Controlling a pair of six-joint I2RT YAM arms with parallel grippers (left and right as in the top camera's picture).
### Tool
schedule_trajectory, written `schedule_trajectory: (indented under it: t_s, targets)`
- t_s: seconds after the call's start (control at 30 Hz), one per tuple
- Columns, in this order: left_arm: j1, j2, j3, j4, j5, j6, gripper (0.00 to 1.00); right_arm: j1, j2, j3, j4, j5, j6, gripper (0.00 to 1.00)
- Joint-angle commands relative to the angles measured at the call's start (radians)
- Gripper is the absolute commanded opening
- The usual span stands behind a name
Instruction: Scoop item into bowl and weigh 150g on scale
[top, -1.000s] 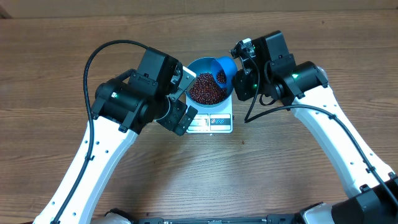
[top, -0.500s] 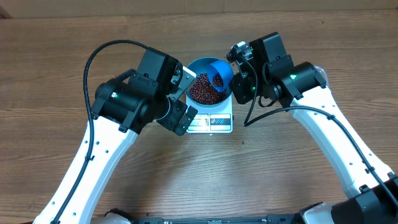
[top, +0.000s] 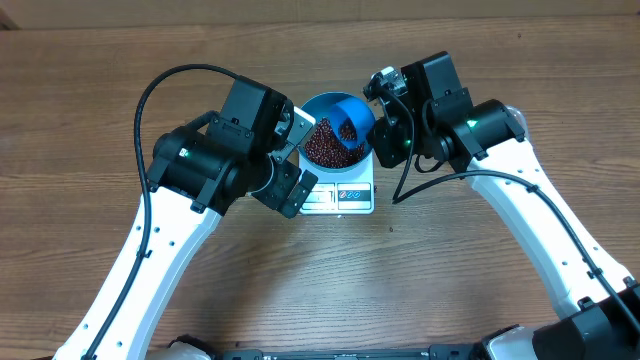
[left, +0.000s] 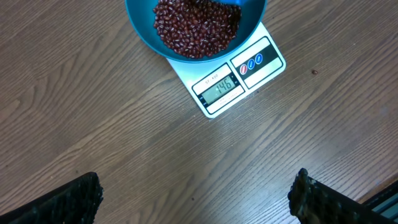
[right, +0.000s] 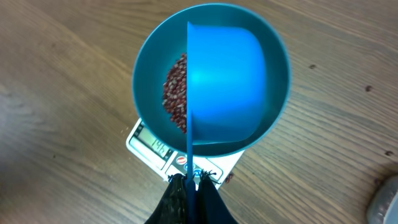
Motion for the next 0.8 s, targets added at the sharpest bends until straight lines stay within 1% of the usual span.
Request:
schedule_trajectory:
  t_s: [0.0,0.03,0.07,0.27,0.3,0.37,0.4,0.47,0.5,0.77]
  targets:
    - [0.004,-0.003,-0.002,0.0,0.011,0.016,1.0,0.01,-0.022,0.031,0.028,0.04,0.009,0.04]
    - [0.004,-0.003,-0.002,0.0,0.011,0.016,1.0,0.01,-0.022,0.031,0.036,0.069,0.05,0.04]
    - [0.004,-0.003,-0.002,0.0,0.011,0.016,1.0,0.01,-0.022,0.031,0.038,0.075,0.062,0.04]
    - [0.004,-0.003,-0.002,0.0,0.011,0.016,1.0,0.01,-0.022,0.031,0.038,0.075,0.061,0.04]
    - [0.004,-0.003,-0.002,0.0,0.011,0.016,1.0,0.011,-0.022,0.031,0.035,0.069,0.052,0.04]
    - [0.004,-0.003,-0.002,0.0,0.011,0.016,0.99,0.023,-0.023,0.031,0.015,0.019,-0.068,0.04]
    - [0.004,-0.003,-0.002,0.0,0.011,0.016,1.0,0.028,-0.023,0.031,0.016,0.03,-0.075,0.04]
    - [0.004,-0.003,-0.002,0.0,0.011,0.016,1.0,0.031,-0.023,0.031,0.032,0.098,-0.043,0.04]
    - [0.004,-0.003,-0.002,0.0,0.011,0.016,1.0,0.031,-0.023,0.031,0.051,0.156,0.03,0.04]
    - [0.004,-0.003,-0.002,0.0,0.011,0.016,1.0,0.034,-0.023,0.031,0.053,0.16,0.035,0.04]
